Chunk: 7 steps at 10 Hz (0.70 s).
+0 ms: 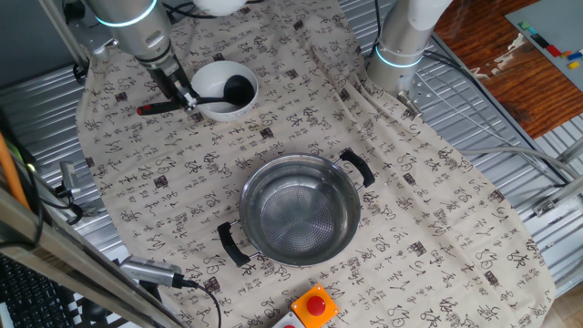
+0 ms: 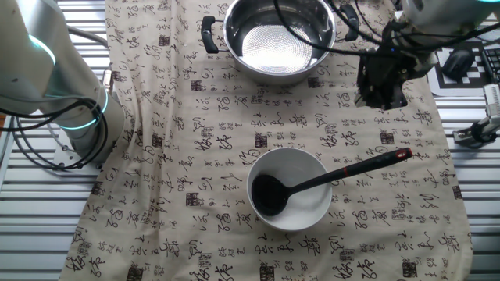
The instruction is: Scoop water with a large spoon from one bowl to another
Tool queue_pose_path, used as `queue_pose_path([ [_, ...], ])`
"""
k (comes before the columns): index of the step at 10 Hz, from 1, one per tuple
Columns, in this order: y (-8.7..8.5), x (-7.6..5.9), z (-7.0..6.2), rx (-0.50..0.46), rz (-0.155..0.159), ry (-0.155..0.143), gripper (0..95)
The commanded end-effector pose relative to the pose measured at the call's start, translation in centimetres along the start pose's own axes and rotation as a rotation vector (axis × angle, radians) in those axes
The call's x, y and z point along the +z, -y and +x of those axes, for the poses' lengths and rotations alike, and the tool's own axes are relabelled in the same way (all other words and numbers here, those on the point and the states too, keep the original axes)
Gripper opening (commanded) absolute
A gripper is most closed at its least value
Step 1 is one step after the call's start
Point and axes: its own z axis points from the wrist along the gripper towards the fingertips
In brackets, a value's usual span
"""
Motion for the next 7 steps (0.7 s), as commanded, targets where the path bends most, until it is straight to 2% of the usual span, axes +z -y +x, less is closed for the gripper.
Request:
queue_pose_path([
  [1, 0.0, -0.1, 0.0, 0.020, 0.001, 0.009, 0.0],
  [2, -0.1, 0.6, -0.4, 0.027, -0.003, 0.013, 0.0],
  [5, -0.4, 4.2, -2.2, 0.060, 0.004, 0.016, 0.0],
  [7, -0.3, 4.5, -2.3, 0.055, 0.002, 0.016, 0.0],
])
